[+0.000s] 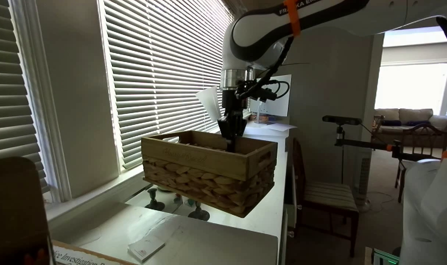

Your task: Pick up the basket and put it on top of the cabinet

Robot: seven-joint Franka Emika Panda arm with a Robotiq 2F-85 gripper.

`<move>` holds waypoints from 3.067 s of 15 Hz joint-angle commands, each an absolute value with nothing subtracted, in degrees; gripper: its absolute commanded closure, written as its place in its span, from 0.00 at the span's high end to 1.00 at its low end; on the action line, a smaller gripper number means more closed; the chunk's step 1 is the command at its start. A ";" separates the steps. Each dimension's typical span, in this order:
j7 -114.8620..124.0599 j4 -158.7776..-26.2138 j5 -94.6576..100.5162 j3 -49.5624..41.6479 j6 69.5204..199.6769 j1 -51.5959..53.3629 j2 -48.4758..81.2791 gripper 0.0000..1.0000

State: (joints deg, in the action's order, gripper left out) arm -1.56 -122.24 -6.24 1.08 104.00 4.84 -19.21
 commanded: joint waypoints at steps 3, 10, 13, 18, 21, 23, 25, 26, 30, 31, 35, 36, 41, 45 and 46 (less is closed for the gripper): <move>-2.31 -120.94 -6.22 1.69 103.93 4.47 -18.59 0.03; -3.17 -117.24 -4.08 3.82 103.63 5.22 -15.57 0.03; -2.37 -115.03 -4.13 5.07 102.31 5.75 -14.58 0.03; -0.10 -112.63 -5.61 7.16 101.58 6.97 -12.60 0.03; 0.06 -110.70 -5.73 8.05 101.21 7.73 -10.64 0.03; -0.21 -108.80 -5.91 8.56 100.19 8.15 -8.86 0.03; -0.13 -106.97 -6.02 9.05 99.67 8.60 -7.15 0.03; 0.22 -106.07 -5.93 9.30 99.42 8.78 -6.32 0.03; 2.19 -103.61 -6.99 10.11 98.34 9.48 -3.79 0.03; 2.82 -103.42 -6.93 10.32 98.52 9.67 -3.47 0.03; 4.08 -104.89 -5.83 11.65 100.02 10.88 -3.15 0.03; 4.37 -105.35 -5.57 12.01 99.98 11.15 -3.19 0.03; 7.28 -106.72 -4.88 12.59 100.82 11.66 -3.26 0.03; 8.69 -107.29 -3.17 12.52 101.56 11.51 -3.10 0.03; 8.82 -107.44 -2.59 12.49 101.64 11.47 -3.20 0.03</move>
